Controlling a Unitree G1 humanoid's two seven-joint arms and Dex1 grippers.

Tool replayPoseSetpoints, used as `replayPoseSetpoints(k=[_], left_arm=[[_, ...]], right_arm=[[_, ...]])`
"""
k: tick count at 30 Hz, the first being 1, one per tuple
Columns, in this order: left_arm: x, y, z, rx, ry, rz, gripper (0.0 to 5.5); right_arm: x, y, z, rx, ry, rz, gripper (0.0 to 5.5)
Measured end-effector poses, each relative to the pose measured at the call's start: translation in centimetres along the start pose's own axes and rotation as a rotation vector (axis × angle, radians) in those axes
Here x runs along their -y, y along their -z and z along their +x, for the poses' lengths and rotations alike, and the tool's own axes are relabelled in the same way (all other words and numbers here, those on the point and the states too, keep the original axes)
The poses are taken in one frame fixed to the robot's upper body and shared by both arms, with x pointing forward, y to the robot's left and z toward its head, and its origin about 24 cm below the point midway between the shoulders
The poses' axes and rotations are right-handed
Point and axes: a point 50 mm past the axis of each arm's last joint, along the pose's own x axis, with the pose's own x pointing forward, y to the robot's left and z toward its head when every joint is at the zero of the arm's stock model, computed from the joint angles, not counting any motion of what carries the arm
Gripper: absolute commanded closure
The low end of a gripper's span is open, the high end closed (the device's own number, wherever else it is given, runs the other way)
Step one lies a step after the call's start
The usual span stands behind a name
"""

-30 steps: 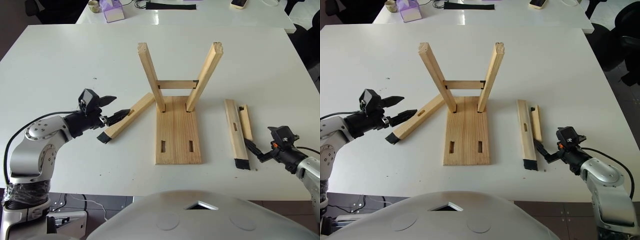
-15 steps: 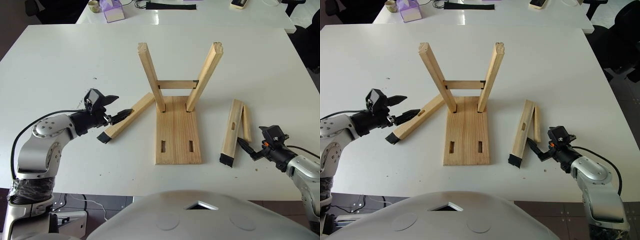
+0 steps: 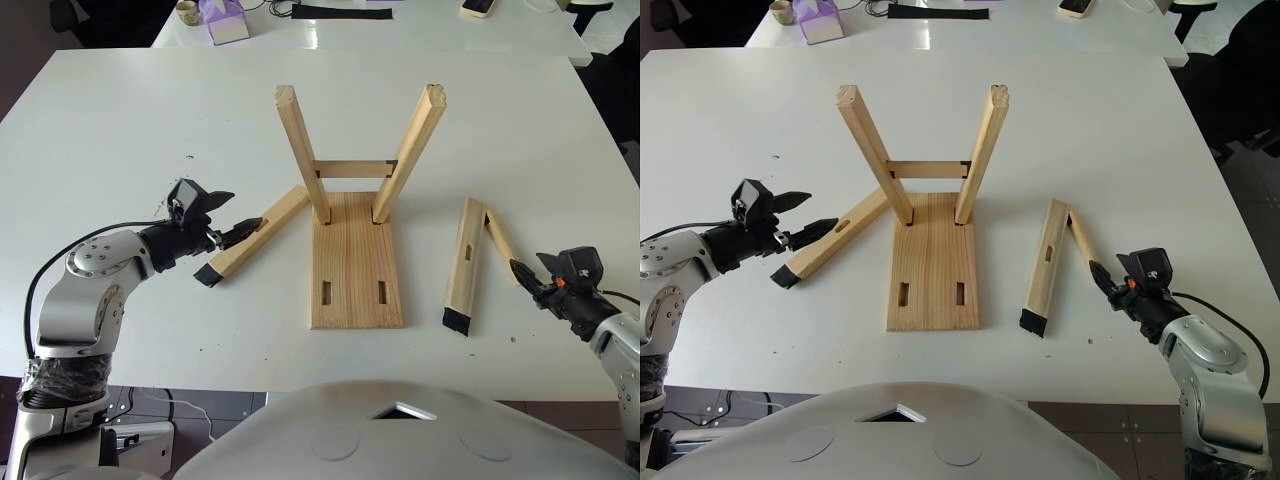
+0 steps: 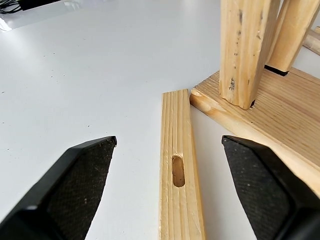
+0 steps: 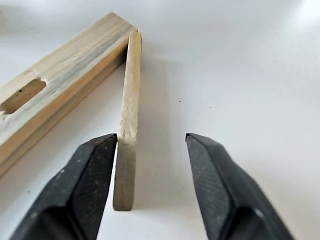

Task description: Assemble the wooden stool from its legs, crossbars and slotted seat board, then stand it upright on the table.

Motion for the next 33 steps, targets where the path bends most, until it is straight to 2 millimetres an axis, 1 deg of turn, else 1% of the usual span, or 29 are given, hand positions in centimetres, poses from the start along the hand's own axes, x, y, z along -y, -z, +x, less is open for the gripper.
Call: replayPoseSetpoints(k=[5,11,15,20,23,25,27,28,30,33], left_arm=[[-0.5,-0.2,-0.2,0.011,-0.018,-0.008,1.55],[-2.4,-2.7,-0.9,0.131,-0.080,-0.016,1.55],[-4.0,-4.7,-1.6,0.221,-0.166,-0.019,1.55],[-4.7,-6.0,-1.9,0.281,-0.213,-0.035,1.55],[-5.4,-7.8,-2.4,0.362,-0.231,-0.041,1.55],[-5.9,-9.5,-3.0,0.427,-0.235,-0.029,1.55],[-5.9,-11.2,-3.2,0.473,-0.211,-0.001,1.32],[-5.7,-11.8,-3.2,0.493,-0.192,0.007,1.18],[-4.6,-13.3,-3.0,0.547,-0.106,0.014,0.86],[-2.3,-15.2,-2.6,0.648,0.113,-0.033,0.36]], right_arm=[[-1.3,1.3,-0.2,-0.050,-0.082,0.014,4.21],[-1.2,1.4,-0.1,-0.042,-0.088,0.010,5.08],[-0.5,1.3,0.1,-0.028,-0.067,0.021,5.09],[-0.2,0.7,0.2,0.017,-0.077,0.065,5.09],[0.5,-1.2,0.0,0.124,-0.091,0.129,5.09],[0.9,-3.7,-0.2,0.252,-0.131,0.186,5.09],[1.1,-6.4,-0.9,0.389,-0.191,0.219,5.09],[0.9,-7.3,-1.2,0.439,-0.228,0.241,5.09],[0.2,-9.5,-1.9,0.563,-0.358,0.294,5.09],[-0.9,-12.3,-2.7,0.686,-0.565,0.341,5.09]])
